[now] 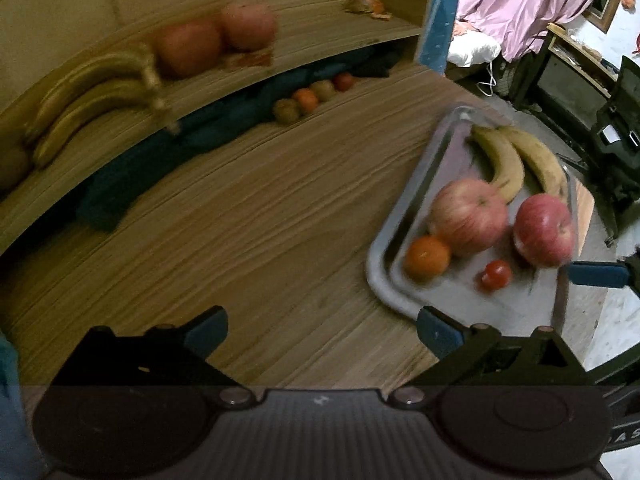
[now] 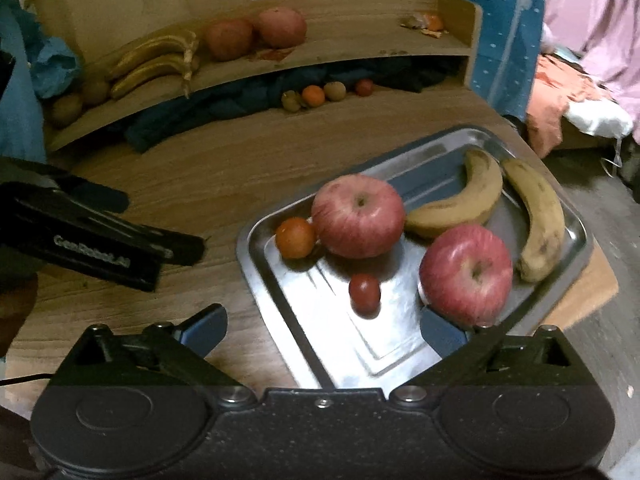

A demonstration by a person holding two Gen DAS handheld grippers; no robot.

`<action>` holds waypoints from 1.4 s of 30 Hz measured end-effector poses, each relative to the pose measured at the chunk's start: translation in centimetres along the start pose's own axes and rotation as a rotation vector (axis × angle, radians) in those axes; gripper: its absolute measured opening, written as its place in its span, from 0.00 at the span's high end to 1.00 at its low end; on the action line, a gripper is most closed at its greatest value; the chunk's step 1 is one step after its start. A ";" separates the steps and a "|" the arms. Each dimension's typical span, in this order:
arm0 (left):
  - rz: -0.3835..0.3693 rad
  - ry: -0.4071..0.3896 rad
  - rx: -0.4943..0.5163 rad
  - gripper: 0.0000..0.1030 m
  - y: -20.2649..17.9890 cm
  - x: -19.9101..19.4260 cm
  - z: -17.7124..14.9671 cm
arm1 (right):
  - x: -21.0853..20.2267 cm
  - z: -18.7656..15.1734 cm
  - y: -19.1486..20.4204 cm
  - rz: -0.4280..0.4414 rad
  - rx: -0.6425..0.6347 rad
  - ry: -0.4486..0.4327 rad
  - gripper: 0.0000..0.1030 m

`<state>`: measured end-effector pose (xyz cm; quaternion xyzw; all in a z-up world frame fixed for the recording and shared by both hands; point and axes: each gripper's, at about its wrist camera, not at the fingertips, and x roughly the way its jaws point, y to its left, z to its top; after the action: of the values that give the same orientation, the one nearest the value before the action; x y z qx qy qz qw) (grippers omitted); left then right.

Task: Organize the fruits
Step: 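Lower the tomato and orange into the tray and open both tools, then move both open tools back toward the small fruits on the shelf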

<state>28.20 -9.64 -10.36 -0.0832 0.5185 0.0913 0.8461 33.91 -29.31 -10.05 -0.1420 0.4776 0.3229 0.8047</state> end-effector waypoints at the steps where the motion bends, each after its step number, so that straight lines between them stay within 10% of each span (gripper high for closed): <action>1: 0.000 0.000 0.000 0.00 0.6 -0.2 -0.3 | -0.2 -0.3 0.6 -0.012 0.011 0.001 0.01; 17: 0.039 -0.026 -0.035 0.00 8.3 -3.0 -4.2 | -1.6 -2.5 9.1 -0.045 0.045 -0.016 0.01; 42: 0.162 -0.049 -0.384 0.00 15.5 -3.9 -4.9 | 0.3 3.2 14.1 0.027 -0.243 -0.062 0.01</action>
<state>18.48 3.97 -9.76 -0.1986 0.4759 0.2583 0.8169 26.93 -16.94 -7.57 -0.2217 0.4116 0.3935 0.7916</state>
